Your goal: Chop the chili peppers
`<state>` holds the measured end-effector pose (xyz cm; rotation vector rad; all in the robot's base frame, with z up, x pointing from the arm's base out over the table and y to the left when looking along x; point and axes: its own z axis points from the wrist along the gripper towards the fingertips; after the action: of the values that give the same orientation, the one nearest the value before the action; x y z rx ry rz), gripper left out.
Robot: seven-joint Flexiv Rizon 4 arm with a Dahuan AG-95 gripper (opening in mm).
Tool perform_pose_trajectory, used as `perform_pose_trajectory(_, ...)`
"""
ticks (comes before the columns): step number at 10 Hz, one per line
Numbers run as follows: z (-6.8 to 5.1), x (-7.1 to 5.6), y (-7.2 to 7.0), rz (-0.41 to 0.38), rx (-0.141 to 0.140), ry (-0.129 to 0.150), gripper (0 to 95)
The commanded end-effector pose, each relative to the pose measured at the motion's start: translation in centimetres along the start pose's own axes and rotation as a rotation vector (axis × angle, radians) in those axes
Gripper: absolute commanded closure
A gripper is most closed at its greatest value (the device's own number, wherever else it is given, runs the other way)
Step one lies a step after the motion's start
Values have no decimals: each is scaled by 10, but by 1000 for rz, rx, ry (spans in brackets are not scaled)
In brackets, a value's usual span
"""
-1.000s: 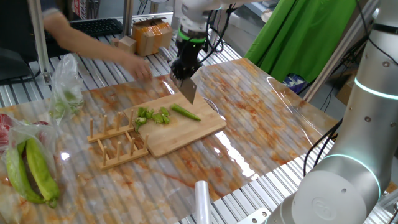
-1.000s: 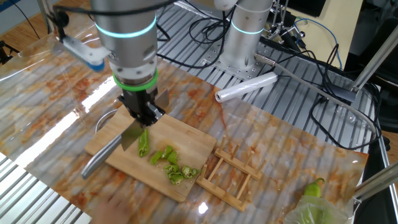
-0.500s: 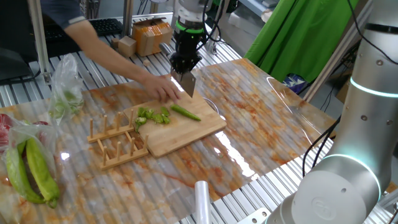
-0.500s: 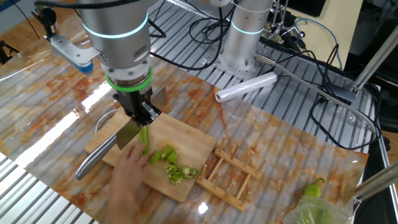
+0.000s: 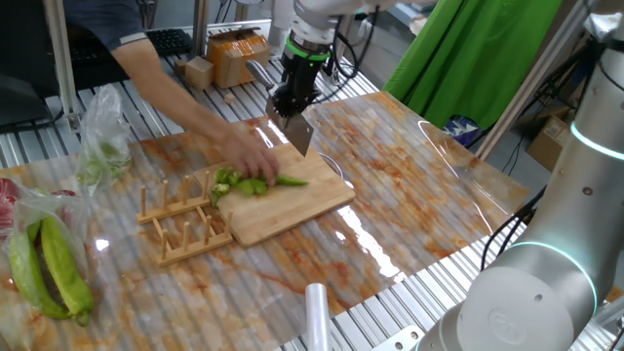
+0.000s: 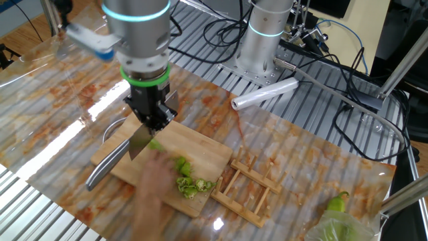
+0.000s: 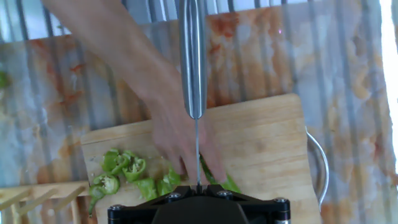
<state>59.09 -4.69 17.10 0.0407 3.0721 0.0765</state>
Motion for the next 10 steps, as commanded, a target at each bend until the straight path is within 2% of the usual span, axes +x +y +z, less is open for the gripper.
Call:
perform_pose_trajectory(1, -4, -1, -2, -15, -15, -5, 950)
perform_pose_trajectory(6, -9, 1, -4, -27, -16, 3, 950)
perform_pose_trajectory(8, -12, 2, 0, 3, 8, 13, 950)
perform_pose_trajectory(10, -14, 4, 5, -8, 39, 36, 950)
